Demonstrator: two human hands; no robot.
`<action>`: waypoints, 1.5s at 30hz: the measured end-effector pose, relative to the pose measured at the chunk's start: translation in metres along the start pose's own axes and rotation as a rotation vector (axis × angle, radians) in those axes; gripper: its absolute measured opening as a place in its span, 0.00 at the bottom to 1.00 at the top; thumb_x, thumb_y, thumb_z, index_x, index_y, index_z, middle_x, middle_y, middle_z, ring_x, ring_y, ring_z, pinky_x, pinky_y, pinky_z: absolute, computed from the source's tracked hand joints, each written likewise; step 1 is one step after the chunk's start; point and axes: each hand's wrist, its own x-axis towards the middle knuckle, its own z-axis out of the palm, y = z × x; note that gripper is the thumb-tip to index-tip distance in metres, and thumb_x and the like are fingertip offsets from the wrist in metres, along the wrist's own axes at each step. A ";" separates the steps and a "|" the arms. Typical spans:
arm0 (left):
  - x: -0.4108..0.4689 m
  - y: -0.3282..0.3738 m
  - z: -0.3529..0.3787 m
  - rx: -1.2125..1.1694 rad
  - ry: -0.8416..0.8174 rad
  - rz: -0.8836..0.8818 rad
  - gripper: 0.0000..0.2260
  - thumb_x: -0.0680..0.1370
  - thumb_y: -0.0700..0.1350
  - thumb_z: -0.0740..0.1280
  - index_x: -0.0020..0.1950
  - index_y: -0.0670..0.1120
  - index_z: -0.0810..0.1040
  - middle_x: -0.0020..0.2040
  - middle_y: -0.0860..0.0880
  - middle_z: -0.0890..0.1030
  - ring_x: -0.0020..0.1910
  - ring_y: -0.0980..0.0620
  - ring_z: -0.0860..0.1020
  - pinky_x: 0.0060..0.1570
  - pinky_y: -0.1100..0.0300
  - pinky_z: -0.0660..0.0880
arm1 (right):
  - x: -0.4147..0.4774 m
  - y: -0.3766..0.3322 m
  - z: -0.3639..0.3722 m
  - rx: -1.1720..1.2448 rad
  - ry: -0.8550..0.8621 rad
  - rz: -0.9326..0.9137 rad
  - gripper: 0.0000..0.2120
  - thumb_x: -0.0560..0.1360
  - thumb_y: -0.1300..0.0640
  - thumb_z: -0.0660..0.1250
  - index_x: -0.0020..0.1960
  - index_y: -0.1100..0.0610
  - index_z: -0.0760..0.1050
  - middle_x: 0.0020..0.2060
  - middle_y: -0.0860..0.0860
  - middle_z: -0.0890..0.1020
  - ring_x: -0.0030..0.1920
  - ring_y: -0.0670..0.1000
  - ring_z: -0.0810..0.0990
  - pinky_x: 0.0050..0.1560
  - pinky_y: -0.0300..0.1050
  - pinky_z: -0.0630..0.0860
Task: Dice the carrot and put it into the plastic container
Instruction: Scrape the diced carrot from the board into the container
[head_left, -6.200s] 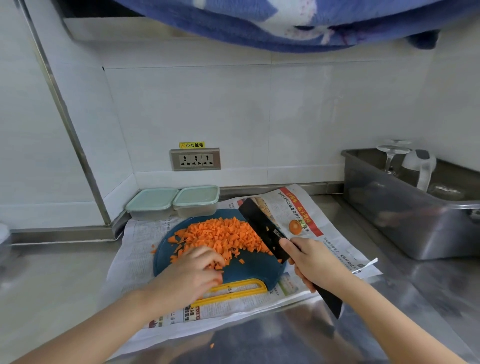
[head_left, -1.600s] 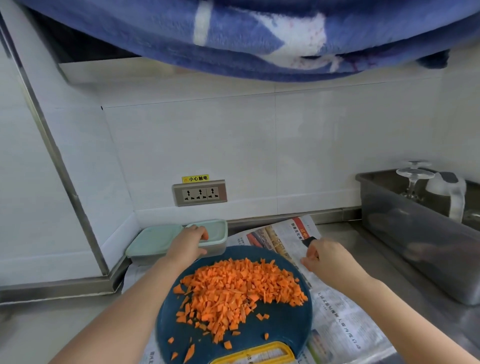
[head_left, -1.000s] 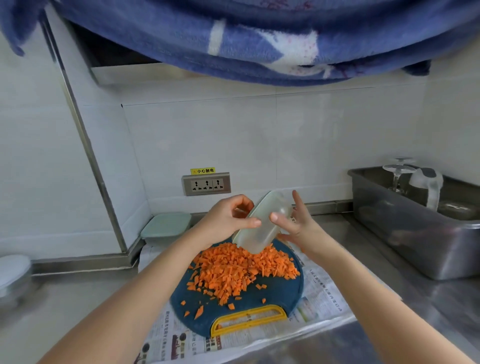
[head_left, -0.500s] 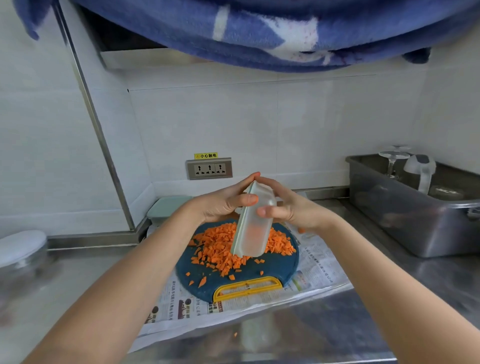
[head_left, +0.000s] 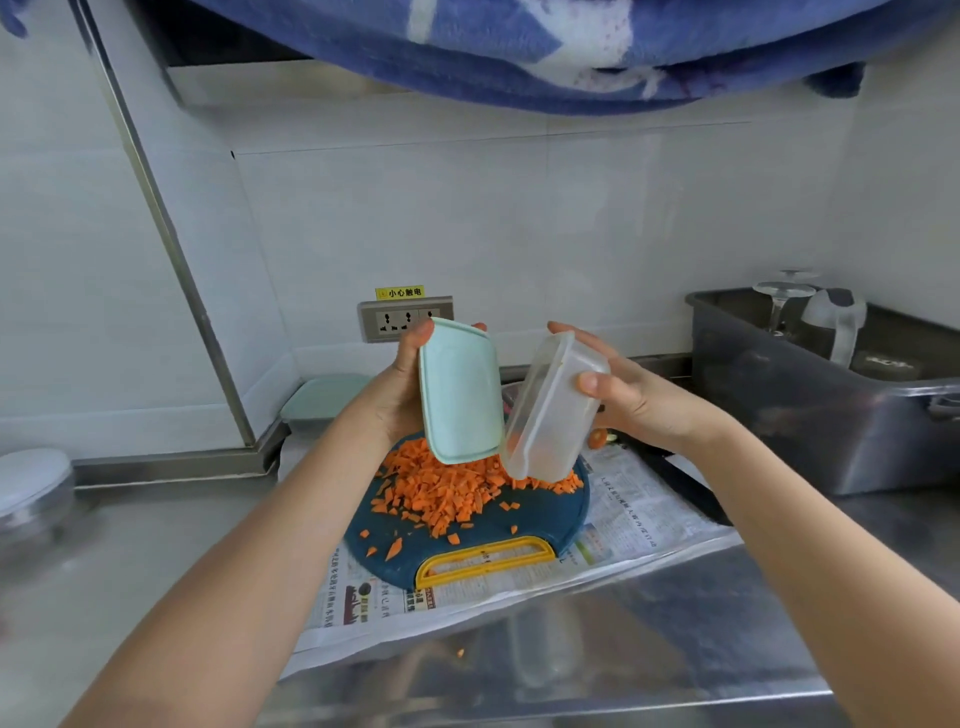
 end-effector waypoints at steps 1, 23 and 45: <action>0.000 -0.007 -0.002 -0.047 0.049 0.008 0.45 0.45 0.67 0.78 0.57 0.46 0.78 0.47 0.44 0.83 0.43 0.45 0.83 0.40 0.52 0.80 | -0.001 0.002 0.002 -0.012 0.017 0.007 0.47 0.59 0.35 0.75 0.73 0.40 0.59 0.63 0.51 0.73 0.55 0.47 0.80 0.42 0.40 0.78; -0.006 -0.007 0.011 0.529 0.781 0.455 0.17 0.76 0.52 0.53 0.63 0.57 0.71 0.72 0.46 0.67 0.73 0.50 0.61 0.70 0.50 0.56 | -0.011 -0.017 0.014 -0.814 0.552 -0.240 0.46 0.61 0.46 0.80 0.71 0.48 0.58 0.68 0.55 0.60 0.42 0.45 0.72 0.49 0.31 0.70; -0.180 -0.074 -0.118 0.021 1.567 0.237 0.19 0.75 0.29 0.52 0.62 0.36 0.72 0.57 0.38 0.78 0.48 0.47 0.74 0.49 0.54 0.73 | -0.004 0.009 0.083 -0.251 0.232 -0.065 0.42 0.64 0.41 0.76 0.63 0.53 0.52 0.58 0.60 0.70 0.50 0.55 0.79 0.47 0.44 0.81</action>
